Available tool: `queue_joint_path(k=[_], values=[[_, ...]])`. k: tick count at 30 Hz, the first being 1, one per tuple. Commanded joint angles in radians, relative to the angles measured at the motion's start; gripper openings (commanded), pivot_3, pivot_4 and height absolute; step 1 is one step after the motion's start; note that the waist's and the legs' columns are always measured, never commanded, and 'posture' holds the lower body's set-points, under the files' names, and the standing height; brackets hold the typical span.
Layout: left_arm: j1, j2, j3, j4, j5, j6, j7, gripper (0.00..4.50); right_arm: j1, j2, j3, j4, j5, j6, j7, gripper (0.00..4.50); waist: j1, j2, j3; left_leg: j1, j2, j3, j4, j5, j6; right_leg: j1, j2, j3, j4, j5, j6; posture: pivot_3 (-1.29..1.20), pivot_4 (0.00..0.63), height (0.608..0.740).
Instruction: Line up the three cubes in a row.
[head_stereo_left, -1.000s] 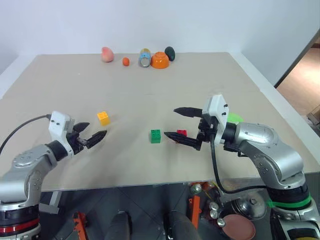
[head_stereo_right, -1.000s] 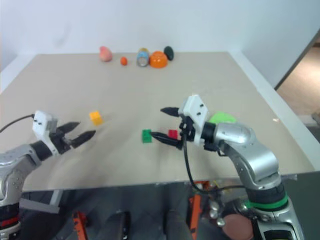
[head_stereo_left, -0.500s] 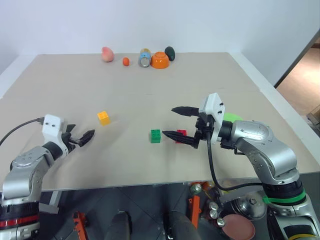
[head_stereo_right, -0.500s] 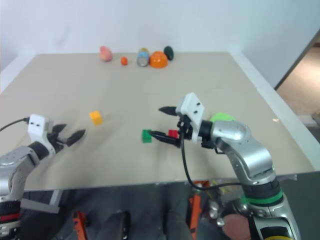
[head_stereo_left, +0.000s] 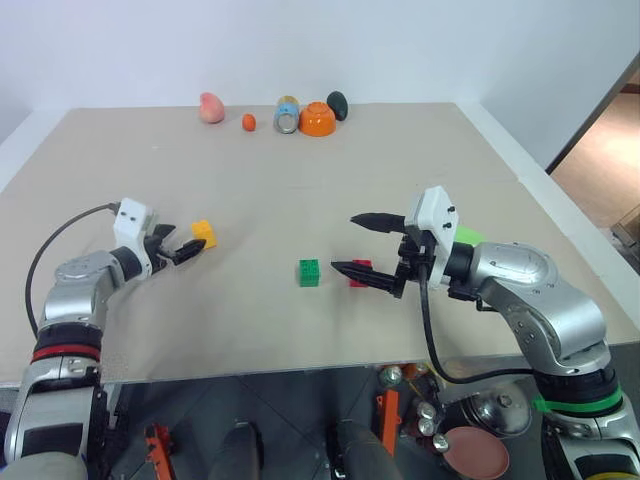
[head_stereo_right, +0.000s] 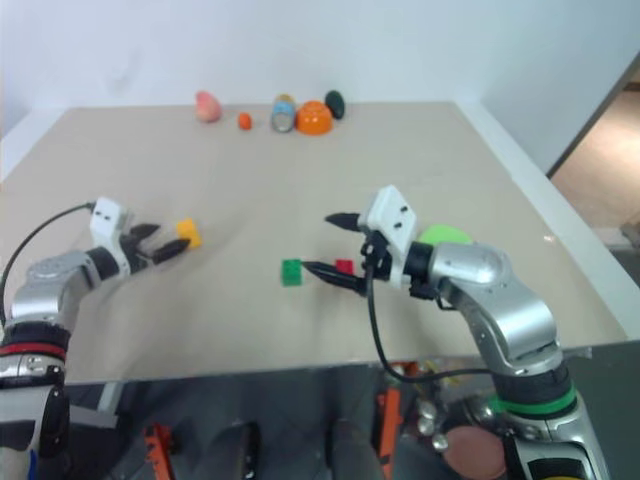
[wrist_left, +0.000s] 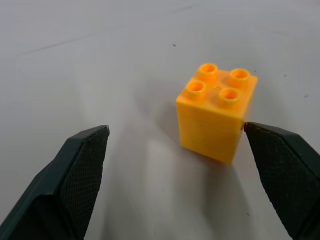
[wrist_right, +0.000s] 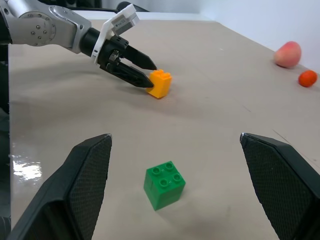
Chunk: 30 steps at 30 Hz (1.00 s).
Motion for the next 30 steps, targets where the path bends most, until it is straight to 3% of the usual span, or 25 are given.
queue_joint_path(k=[1,16,17,25,30], values=[[-0.051,0.004,-0.022,0.075,0.027,-0.065,-0.046,4.47,-0.004,-0.01,-0.041,-0.044,0.018,0.0,-0.008,4.26,0.0,0.0,0.0,0.0,0.0,0.0,0.0,0.0,0.0,0.0,0.0,0.0,0.0,0.0,0.0,0.0,0.15,0.738],[-0.185,-0.039,-0.062,0.328,0.103,-0.189,-0.073,4.47,-0.014,-0.02,-0.044,-0.038,0.02,-0.001,-0.005,4.26,0.004,0.0,0.0,0.0,0.0,0.0,0.001,0.0,0.001,0.001,0.0,0.0,0.0,0.001,0.001,0.0,0.15,0.738],[-0.188,-0.04,-0.063,0.334,0.107,-0.193,-0.076,3.94,-0.014,-0.021,-0.045,-0.039,0.021,-0.001,-0.004,4.26,0.004,0.0,0.0,0.0,0.0,0.0,0.001,0.001,0.001,0.001,0.0,0.0,0.0,0.001,0.001,0.0,0.15,0.738],[-0.203,-0.049,-0.068,0.359,0.122,-0.209,-0.111,1.4,-0.017,-0.025,-0.047,-0.037,0.021,-0.001,-0.001,4.26,0.004,0.0,0.0,0.0,0.0,0.0,0.001,0.001,0.001,0.001,0.0,0.0,0.0,0.001,0.001,0.0,0.15,0.738],[-0.201,-0.042,-0.077,0.292,0.103,-0.213,-0.236,1.4,-0.006,-0.042,-0.055,-0.041,0.03,0.001,0.016,4.26,0.004,0.0,0.0,0.0,0.0,0.0,0.001,0.001,0.001,0.001,0.0,0.0,0.0,0.001,0.001,0.0,0.15,0.738]])
